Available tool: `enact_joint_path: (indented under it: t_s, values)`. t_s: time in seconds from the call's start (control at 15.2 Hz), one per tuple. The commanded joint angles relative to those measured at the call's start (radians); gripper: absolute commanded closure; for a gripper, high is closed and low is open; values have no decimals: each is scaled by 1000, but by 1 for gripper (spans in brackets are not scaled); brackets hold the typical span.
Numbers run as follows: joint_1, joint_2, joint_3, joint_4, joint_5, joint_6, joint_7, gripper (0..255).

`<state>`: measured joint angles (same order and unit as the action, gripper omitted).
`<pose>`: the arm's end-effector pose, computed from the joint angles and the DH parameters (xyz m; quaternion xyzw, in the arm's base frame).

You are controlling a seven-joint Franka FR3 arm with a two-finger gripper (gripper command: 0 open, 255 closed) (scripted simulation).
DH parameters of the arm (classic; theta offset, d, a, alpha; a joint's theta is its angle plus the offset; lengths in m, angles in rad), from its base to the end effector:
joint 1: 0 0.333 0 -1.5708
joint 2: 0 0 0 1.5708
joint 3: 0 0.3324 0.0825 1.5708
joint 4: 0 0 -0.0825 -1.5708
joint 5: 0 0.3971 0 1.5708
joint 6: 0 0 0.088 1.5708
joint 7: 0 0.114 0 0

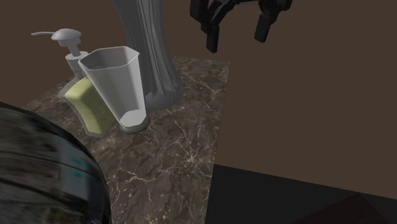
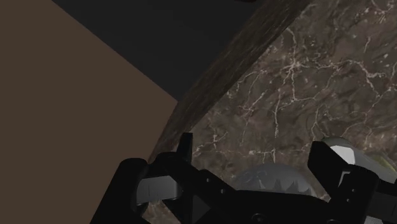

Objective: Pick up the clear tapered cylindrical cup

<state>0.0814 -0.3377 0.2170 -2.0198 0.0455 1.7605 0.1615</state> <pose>0.4444 0.1554 0.6007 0.9975 0.0602 0.0377 0.0050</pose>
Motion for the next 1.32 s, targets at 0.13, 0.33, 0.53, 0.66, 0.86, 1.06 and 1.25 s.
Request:
enact_joint_path:
  t_s: [0.13, 0.33, 0.53, 0.66, 0.86, 1.06, 1.25]
  values:
    - [16, 134, 40, 113, 12, 19, 54, 0]
    - [31, 238, 68, 208, 11, 25, 96, 0]
    - [51, 346, 93, 316, 3, 23, 138, 0]
    - [67, 422, 107, 397, -7, 17, 166, 0]
    - [96, 535, 124, 527, -25, -1, 204, 0]
    - [95, 530, 122, 480, -22, 41, 201, 0]
    - [94, 528, 122, 437, -21, 82, 198, 0]
